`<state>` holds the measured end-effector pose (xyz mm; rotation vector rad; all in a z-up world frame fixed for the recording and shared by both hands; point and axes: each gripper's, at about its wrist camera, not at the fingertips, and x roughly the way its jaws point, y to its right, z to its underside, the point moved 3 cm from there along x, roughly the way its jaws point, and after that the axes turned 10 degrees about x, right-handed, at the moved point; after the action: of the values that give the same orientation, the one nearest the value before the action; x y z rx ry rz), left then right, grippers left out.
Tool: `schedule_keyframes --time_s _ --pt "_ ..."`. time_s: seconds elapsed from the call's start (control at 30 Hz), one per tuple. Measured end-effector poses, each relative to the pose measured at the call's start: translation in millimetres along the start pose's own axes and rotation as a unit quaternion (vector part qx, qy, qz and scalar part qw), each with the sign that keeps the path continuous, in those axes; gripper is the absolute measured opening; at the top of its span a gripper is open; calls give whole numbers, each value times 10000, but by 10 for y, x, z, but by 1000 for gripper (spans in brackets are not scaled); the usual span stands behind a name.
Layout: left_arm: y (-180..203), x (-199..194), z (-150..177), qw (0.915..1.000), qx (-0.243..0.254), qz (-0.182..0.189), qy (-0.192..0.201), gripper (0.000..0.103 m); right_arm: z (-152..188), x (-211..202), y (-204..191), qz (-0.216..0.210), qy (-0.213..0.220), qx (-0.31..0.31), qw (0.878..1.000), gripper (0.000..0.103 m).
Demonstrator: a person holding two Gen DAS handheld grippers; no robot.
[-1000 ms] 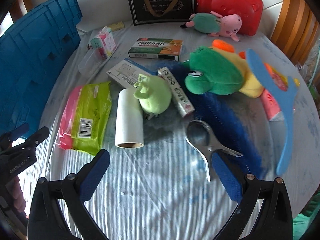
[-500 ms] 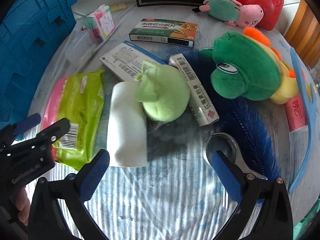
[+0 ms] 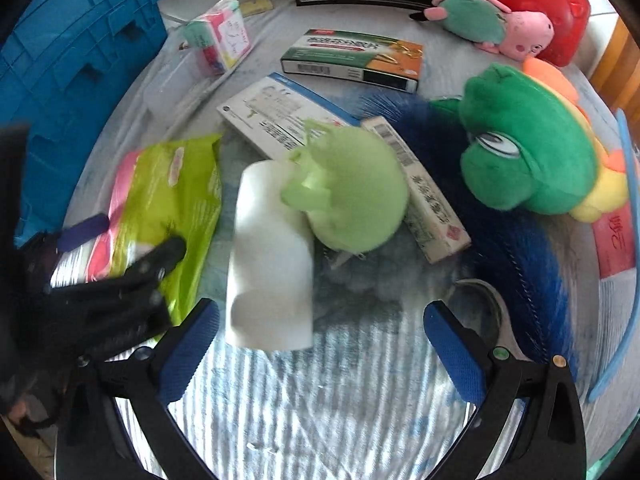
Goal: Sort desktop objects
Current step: 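Grasp the pink-green wipes pack with the left tool while the right tool grasps the white lint roller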
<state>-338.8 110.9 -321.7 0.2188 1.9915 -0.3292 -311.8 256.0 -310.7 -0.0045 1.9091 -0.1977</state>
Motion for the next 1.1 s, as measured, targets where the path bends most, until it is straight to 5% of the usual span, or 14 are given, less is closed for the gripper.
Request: schedule_keyframes --time_s 0.2,0.43,0.57,0.6,0.8,1.1 --pt "-125 -72 181 10000 -84 -11 -51 84 -52 124 -93 -20 -11 24 10000 103" --pt "-96 120 82 9998 -84 -178 -100 96 -94 228 -12 36 -165 127 9998 102" --pt "-69 67 97 9999 -86 -65 -110 82 -28 253 -83 -87 -291 -63 9995 53" --pt "-65 55 114 9999 -64 -52 -120 82 -22 258 -132 -44 -278 -175 9994 48" --pt "-27 69 109 9999 9 -89 -80 84 -105 321 -228 83 -151 -372 9992 48" --pt "230 -137 159 9995 311 -67 24 73 14 78 -23 37 -171 -377 9991 46"
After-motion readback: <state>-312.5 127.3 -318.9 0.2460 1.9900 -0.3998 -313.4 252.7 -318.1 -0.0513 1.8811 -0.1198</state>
